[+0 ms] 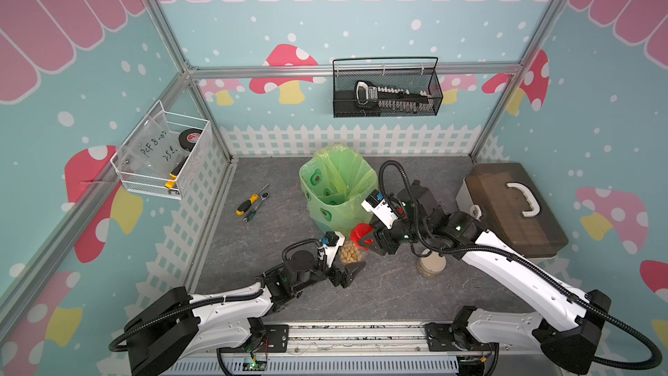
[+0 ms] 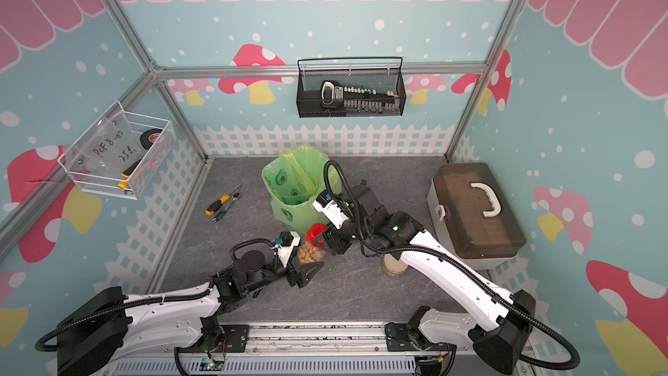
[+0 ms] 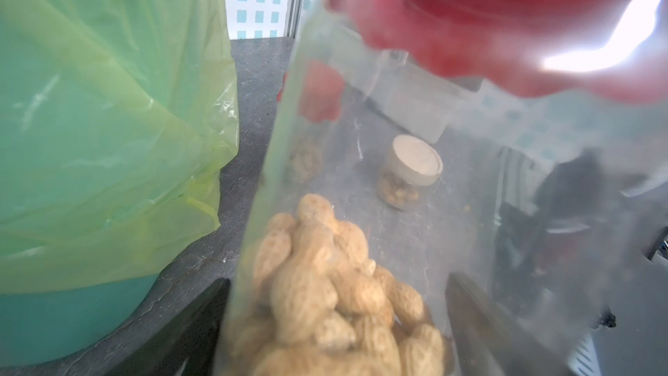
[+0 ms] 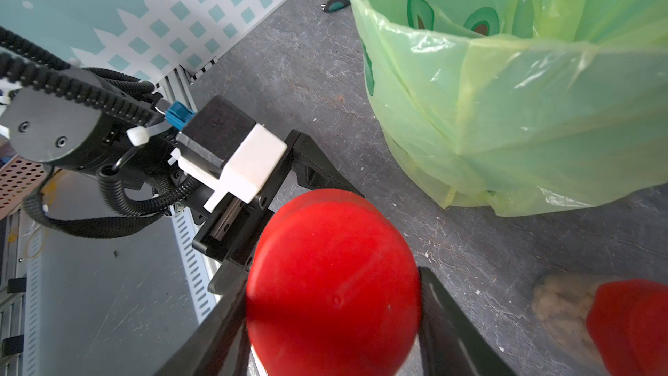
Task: Empty moldy peanuts from jars
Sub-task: Pick up the jar from the center of the board.
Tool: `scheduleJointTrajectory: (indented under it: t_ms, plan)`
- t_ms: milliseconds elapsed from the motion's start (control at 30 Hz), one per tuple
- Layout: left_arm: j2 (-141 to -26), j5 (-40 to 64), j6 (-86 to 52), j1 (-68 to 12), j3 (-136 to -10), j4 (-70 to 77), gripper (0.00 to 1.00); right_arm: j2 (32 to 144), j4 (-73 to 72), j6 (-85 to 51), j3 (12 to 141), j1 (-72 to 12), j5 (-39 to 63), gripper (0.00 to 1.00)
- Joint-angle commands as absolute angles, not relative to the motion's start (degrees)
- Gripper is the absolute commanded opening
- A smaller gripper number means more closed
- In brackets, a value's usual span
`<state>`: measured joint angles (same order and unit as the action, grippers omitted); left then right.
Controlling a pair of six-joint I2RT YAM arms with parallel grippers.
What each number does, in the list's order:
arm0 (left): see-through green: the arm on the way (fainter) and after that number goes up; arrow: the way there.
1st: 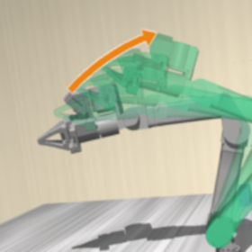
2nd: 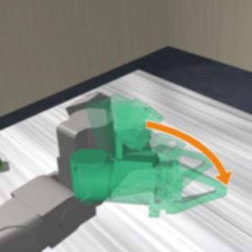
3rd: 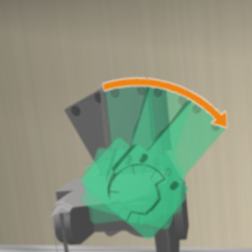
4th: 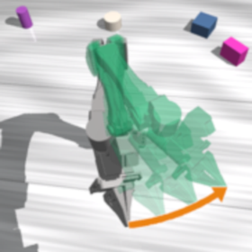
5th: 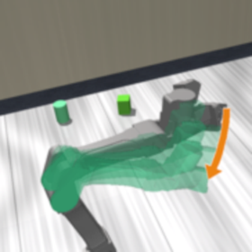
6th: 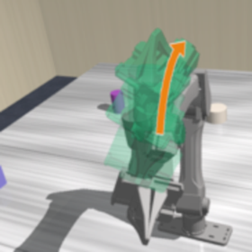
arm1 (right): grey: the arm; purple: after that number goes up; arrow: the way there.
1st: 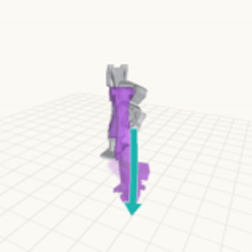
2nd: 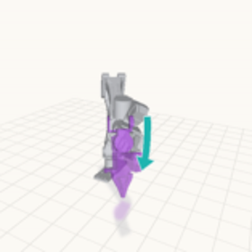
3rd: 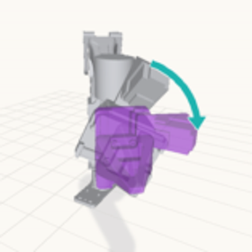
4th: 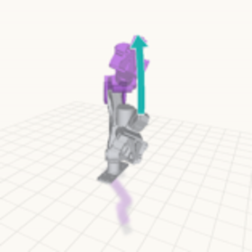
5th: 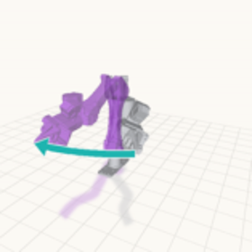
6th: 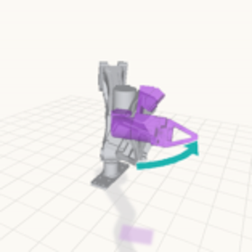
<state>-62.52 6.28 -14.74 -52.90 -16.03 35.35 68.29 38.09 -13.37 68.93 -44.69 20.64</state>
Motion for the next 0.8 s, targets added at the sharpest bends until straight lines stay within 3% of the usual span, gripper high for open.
scheduleJointTrajectory:
  t_ms: [0,333,667,767]
  plan:
    - [-58.6,6.8,-15.2,-52.8,-15.7,34.3,0.90,67.7,35.8,-14.2,67.4,-44.5,23.7,0.51]
    - [-54.2,7.4,-14.8,-52.8,-16.2,30.0,0.87,68.2,34.0,-14.8,68.0,-44.4,27.0,0.51]
    - [-54.5,7.8,-13.0,-52.8,-17.5,25.0,0.92,67.4,34.9,-14.5,68.0,-44.0,27.6,0.50]
    - [-54.0,6.7,-13.0,-52.8,-17.3,24.8,0.88,67.5,34.8,-14.3,67.9,-44.0,27.9,0.50]
